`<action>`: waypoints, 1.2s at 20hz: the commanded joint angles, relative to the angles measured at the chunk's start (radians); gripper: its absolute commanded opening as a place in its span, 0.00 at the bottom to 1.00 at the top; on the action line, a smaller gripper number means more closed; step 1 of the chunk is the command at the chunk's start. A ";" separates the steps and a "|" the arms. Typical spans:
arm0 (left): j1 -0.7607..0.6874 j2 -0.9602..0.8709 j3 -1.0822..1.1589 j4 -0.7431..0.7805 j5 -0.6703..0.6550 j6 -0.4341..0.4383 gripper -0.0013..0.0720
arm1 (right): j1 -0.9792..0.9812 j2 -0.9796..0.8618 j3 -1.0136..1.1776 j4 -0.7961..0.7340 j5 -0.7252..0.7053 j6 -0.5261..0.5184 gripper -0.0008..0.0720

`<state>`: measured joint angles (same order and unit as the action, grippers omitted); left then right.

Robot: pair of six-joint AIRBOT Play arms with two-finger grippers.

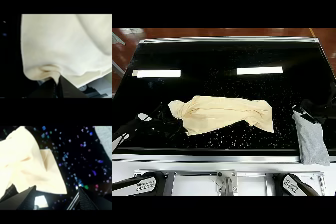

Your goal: Fold the shirts.

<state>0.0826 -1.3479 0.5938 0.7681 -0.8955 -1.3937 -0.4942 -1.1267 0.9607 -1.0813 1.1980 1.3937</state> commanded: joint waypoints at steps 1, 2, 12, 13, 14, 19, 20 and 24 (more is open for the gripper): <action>-0.007 0.009 0.001 -0.021 0.011 -0.005 0.07 | 0.000 -0.001 -0.065 0.030 0.026 -0.001 0.90; -0.007 0.019 0.001 -0.021 0.011 -0.005 0.07 | 0.000 -0.006 -0.106 0.055 0.026 -0.026 0.90; -0.007 0.298 0.003 -0.022 -0.024 0.013 0.07 | 0.229 -0.219 -0.198 0.239 -0.346 -0.191 0.90; -0.007 0.323 0.003 -0.022 -0.031 0.013 0.07 | 0.263 -0.219 -0.196 0.241 -0.420 -0.172 0.90; -0.007 0.345 0.003 -0.022 -0.033 0.013 0.07 | 0.291 -0.219 -0.195 0.246 -0.472 -0.150 0.90; -0.007 0.375 0.003 -0.026 -0.031 0.010 0.07 | 0.374 -0.274 -0.195 0.269 -0.549 -0.098 0.90; -0.007 0.376 0.003 -0.028 -0.031 0.010 0.07 | 0.388 -0.288 -0.195 0.280 -0.549 -0.101 0.86; -0.007 0.392 0.027 -0.024 -0.010 0.039 0.07 | 0.388 -0.233 -0.158 0.269 -0.520 -0.116 0.09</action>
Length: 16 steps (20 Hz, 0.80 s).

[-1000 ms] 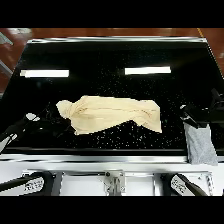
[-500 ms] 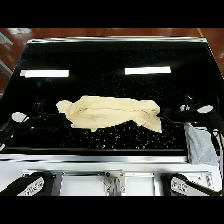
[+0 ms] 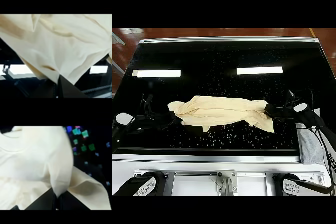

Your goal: Fold the shirts.

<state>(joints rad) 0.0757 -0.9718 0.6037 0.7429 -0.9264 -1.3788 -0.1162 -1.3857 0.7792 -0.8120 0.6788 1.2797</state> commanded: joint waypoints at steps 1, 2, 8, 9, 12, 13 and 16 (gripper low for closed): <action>0.001 0.034 0.042 0.001 0.051 0.023 0.07 | -0.003 0.065 0.053 -0.010 0.010 -0.003 0.09; 0.007 0.061 0.084 0.001 0.082 0.022 0.07 | -0.019 0.113 0.091 -0.012 0.018 -0.011 0.09; 0.038 0.250 0.560 0.007 0.214 0.119 0.07 | -0.111 0.472 0.421 -0.013 0.106 -0.051 0.09; 0.038 0.274 0.645 0.009 0.222 0.119 0.07 | -0.127 0.532 0.479 -0.014 0.103 -0.051 0.09; 0.038 0.322 0.824 0.008 0.238 0.109 0.07 | -0.151 0.671 0.615 -0.037 0.100 -0.047 0.09; 0.038 0.337 0.858 0.008 0.238 0.109 0.07 | -0.151 0.705 0.647 -0.046 0.101 -0.040 0.09; 0.038 0.396 0.892 0.009 0.231 0.106 0.07 | -0.151 0.777 0.722 -0.081 0.107 -0.027 0.09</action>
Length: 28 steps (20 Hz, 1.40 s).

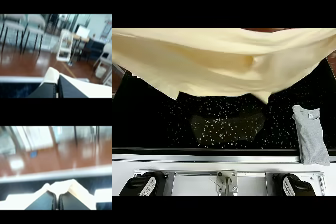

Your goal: Fold the shirts.

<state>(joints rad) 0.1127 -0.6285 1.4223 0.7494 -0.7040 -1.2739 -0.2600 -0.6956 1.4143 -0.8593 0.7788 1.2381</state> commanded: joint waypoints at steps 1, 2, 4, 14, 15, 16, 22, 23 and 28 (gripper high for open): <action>0.001 0.076 0.073 0.003 -0.007 -0.007 0.07 | -0.007 0.111 0.097 -0.043 0.008 0.030 0.09; 0.001 0.096 0.072 0.013 -0.022 -0.032 0.07 | -0.007 0.134 0.100 -0.045 0.015 0.034 0.09; 0.001 0.129 0.072 0.072 -0.065 -0.085 0.07 | -0.007 0.171 0.100 -0.090 0.069 0.044 0.09; 0.001 0.139 -0.186 0.488 -0.462 -0.362 0.07 | -0.007 0.037 0.100 -0.320 0.591 0.205 0.09; 0.001 0.127 -0.246 0.484 -0.461 -0.388 0.07 | -0.007 -0.016 0.100 -0.311 0.651 0.205 0.09; 0.001 0.112 -0.295 0.485 -0.459 -0.389 0.07 | -0.007 -0.067 0.100 -0.302 0.682 0.205 0.09; 0.001 -0.160 -0.403 0.529 -0.287 -0.342 0.07 | 0.063 -0.439 0.100 -0.302 0.470 0.226 0.09; 0.001 -0.229 -0.403 0.518 -0.240 -0.342 0.07 | 0.099 -0.510 0.100 -0.302 0.416 0.229 0.09; 0.001 -0.486 -0.402 0.453 -0.126 -0.343 0.07 | 0.230 -0.824 0.100 -0.300 0.151 0.305 0.09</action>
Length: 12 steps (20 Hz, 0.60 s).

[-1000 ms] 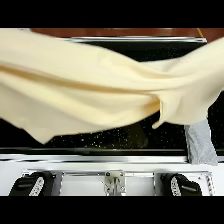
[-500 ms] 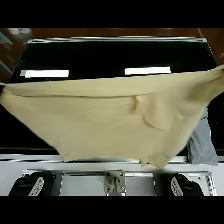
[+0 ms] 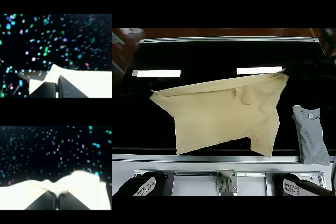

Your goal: Fold the shirts.

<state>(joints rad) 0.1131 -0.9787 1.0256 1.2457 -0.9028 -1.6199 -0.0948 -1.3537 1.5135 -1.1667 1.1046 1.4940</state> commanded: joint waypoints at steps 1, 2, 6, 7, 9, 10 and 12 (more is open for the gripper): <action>0.000 -0.173 -0.006 -0.055 0.071 0.002 0.07 | 0.084 -0.213 0.001 0.013 -0.215 0.060 0.09; -0.001 -0.206 -0.006 -0.071 0.064 0.002 0.07 | 0.099 -0.249 0.001 0.016 -0.228 0.075 0.10; -0.002 -0.287 -0.007 -0.121 0.016 0.003 0.29 | 0.124 -0.333 0.001 0.037 -0.181 0.129 0.14; -0.001 -0.288 -0.007 -0.120 0.006 0.003 0.74 | 0.122 -0.331 0.001 0.036 -0.169 0.127 0.52; 0.030 -0.286 0.011 -0.119 -0.082 0.027 0.98 | 0.095 -0.305 0.002 0.025 -0.101 0.063 0.95; 0.061 -0.286 0.025 -0.117 -0.174 0.079 0.98 | 0.071 -0.283 0.002 -0.007 -0.050 0.030 0.95; 0.141 -0.282 0.028 -0.132 -0.365 0.148 0.98 | 0.007 -0.230 0.002 -0.149 0.092 -0.001 0.94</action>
<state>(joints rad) 0.1791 -1.2537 1.0412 1.1339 -1.0336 -1.5612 -0.0330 -1.6222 1.5154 -1.1892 1.0374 1.5475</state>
